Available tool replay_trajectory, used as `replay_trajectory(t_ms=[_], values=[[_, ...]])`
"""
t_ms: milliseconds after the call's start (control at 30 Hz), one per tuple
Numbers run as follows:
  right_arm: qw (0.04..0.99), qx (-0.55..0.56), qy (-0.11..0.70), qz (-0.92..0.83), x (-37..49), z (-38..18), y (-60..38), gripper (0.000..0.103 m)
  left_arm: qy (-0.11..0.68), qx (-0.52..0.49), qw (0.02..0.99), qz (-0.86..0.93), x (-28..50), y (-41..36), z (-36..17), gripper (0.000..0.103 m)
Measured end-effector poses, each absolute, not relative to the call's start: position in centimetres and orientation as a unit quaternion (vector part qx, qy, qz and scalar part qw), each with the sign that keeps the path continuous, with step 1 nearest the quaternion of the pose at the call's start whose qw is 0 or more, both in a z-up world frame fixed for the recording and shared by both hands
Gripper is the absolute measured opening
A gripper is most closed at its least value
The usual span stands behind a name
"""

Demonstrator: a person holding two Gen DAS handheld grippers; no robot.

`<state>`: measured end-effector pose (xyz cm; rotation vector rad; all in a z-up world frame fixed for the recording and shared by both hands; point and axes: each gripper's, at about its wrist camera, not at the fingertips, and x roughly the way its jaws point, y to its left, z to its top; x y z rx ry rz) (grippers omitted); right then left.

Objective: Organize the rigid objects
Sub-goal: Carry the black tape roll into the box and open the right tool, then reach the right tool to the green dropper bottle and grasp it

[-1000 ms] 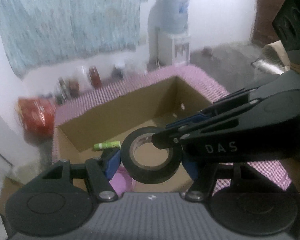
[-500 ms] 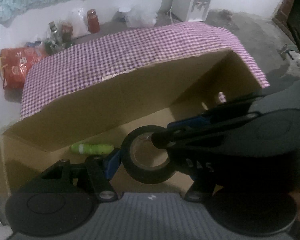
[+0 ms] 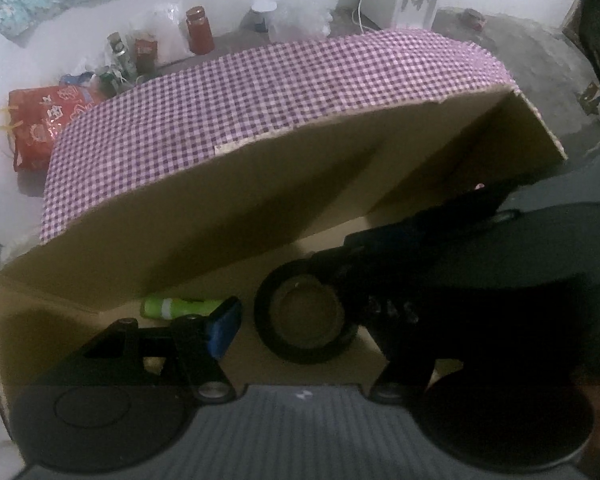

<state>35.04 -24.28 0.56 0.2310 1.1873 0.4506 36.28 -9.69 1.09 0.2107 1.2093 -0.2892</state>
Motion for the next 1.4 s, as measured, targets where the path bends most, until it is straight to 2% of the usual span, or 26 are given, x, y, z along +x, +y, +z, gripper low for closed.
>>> replay_trajectory(t_ms=[167, 367, 533, 700, 833, 1033, 1233, 1400], values=[[0.805, 0.138, 0.535, 0.216, 34.1, 2.1, -25.5, 0.018, 0.551, 0.090, 0.818, -0.138, 35.2, -9.2, 3.0, 0.070], [0.824, 0.199, 0.472, 0.242, 29.6, 7.0, -28.6, 0.019, 0.515, 0.080, 0.839, -0.155, 31.7, -7.7, 7.2, 0.070], [0.850, 0.227, 0.402, 0.254, 23.3, 10.5, -32.1, 0.019, 0.464, 0.064, 0.866, -0.175, 26.1, -5.8, 11.6, 0.073], [0.866, 0.251, 0.340, 0.269, 15.2, 11.6, -34.8, 0.021, 0.413, 0.042, 0.889, -0.194, 19.7, -3.8, 14.0, 0.075], [0.869, 0.273, 0.313, 0.268, 9.7, 10.2, -36.7, 0.024, 0.371, 0.029, 0.907, -0.197, 14.3, -2.8, 12.9, 0.075], [0.875, 0.268, 0.325, 0.239, 4.5, 5.6, -36.4, 0.029, 0.327, 0.045, 0.922, -0.202, 8.6, -3.9, 8.8, 0.076], [0.882, 0.223, 0.349, 0.225, 3.3, 2.6, -33.0, 0.031, 0.320, 0.114, 0.916, -0.214, 6.7, -7.5, 4.1, 0.075], [0.888, 0.180, 0.356, 0.228, 4.4, 2.6, -30.4, 0.032, 0.319, 0.143, 0.909, -0.227, 6.7, -9.3, 1.2, 0.066]])
